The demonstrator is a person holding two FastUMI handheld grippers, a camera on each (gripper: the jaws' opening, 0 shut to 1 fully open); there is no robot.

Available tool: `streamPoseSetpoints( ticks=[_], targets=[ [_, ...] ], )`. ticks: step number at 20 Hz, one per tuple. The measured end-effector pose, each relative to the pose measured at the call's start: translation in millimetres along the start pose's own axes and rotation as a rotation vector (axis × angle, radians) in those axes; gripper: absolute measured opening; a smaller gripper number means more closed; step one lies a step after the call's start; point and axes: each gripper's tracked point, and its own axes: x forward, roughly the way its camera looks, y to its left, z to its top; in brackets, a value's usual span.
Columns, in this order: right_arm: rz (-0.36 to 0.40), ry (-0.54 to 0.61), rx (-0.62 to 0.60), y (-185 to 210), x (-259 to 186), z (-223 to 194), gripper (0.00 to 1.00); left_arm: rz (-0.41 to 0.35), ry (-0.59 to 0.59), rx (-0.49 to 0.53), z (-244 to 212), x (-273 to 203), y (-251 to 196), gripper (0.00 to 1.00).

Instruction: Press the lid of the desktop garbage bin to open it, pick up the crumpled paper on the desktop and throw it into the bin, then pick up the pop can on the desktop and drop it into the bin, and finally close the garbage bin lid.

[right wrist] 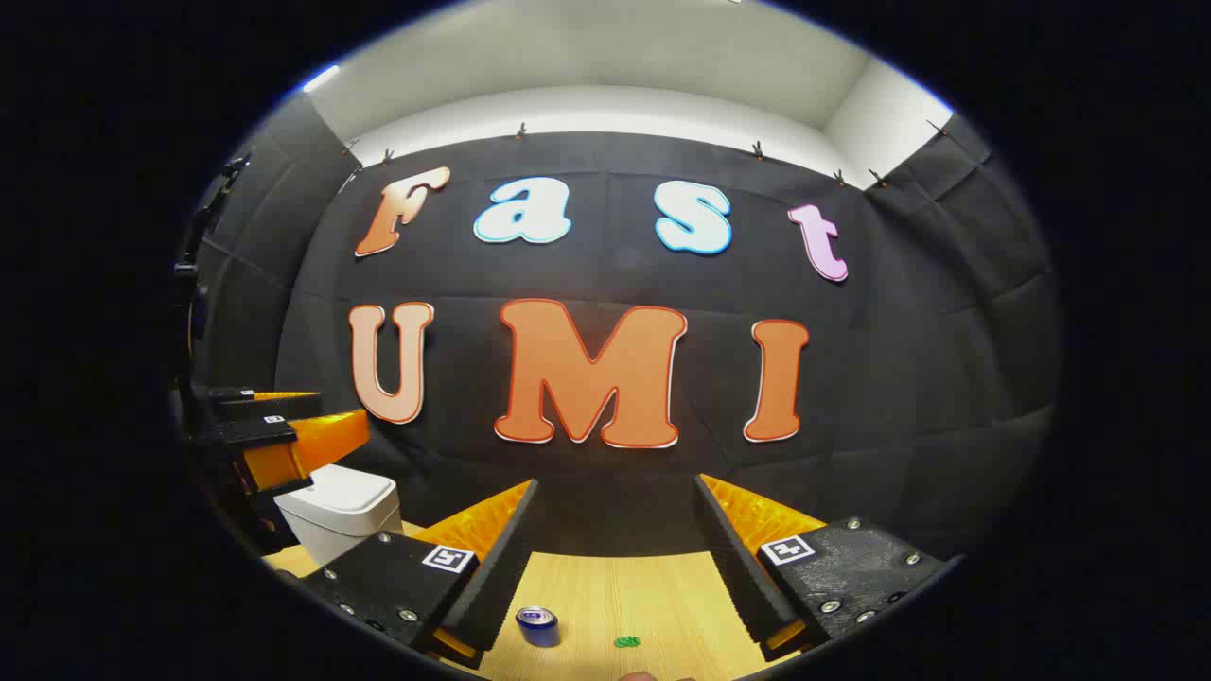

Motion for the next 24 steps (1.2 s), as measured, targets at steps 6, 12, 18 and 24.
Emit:
streamPoseSetpoints(
  ticks=[6, 12, 18, 24],
  targets=[
    [0.052, 0.089, 0.051, -4, -8, -38, 0.94, 0.121, 0.052, -0.049, -41, -33, -39, 0.94],
    [0.09, 0.109, 0.081, -1, 0, -46, 0.94, 0.18, 0.089, -0.002, -53, -41, -44, 0.94],
    [0.108, 0.135, 0.083, -2, -1, -58, 0.94, 0.196, 0.11, 0.028, -64, -45, -46, 0.94],
    [0.104, 0.144, 0.078, -4, 1, -65, 0.94, 0.21, 0.112, 0.039, -65, -43, -38, 0.94]
  ],
)
